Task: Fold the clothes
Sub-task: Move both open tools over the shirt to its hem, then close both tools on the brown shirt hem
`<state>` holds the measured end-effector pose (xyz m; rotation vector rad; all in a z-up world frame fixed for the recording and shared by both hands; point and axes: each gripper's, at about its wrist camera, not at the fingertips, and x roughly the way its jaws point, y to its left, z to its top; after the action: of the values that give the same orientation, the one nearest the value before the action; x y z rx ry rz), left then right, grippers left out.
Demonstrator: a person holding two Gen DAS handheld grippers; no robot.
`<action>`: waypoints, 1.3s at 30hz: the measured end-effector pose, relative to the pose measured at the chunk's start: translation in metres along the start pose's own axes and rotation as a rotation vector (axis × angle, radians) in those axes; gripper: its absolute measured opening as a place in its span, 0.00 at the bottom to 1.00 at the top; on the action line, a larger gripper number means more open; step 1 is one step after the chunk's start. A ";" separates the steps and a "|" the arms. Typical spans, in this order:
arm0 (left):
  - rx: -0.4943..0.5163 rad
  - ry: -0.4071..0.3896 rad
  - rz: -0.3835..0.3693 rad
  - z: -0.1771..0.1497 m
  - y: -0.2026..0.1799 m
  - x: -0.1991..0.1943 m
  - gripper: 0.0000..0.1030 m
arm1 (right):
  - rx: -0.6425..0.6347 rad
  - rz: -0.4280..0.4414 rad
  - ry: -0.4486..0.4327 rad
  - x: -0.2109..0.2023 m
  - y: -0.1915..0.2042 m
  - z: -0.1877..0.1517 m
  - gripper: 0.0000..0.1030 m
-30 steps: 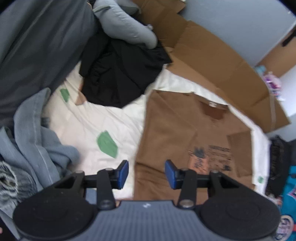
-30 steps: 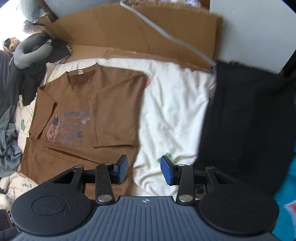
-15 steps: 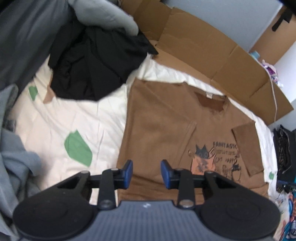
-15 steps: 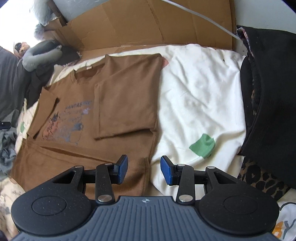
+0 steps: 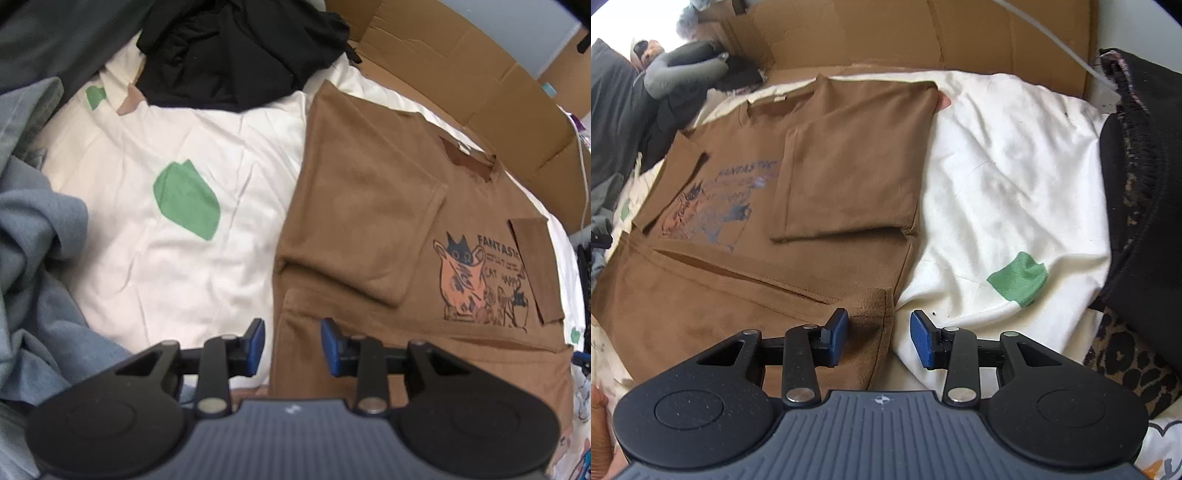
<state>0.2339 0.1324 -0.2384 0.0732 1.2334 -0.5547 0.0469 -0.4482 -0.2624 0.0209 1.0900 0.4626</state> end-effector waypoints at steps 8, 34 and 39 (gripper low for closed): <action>0.005 -0.003 -0.020 -0.007 -0.001 0.007 0.34 | -0.021 0.013 -0.006 0.013 -0.001 0.006 0.05; 0.111 0.004 -0.010 0.004 -0.004 0.029 0.34 | 0.076 0.024 -0.033 0.001 -0.022 -0.015 0.29; 0.121 0.018 0.007 0.002 -0.002 0.043 0.26 | 0.051 -0.008 -0.054 0.001 -0.014 -0.018 0.29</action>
<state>0.2441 0.1140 -0.2762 0.1848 1.2154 -0.6235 0.0370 -0.4646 -0.2752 0.0732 1.0486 0.4245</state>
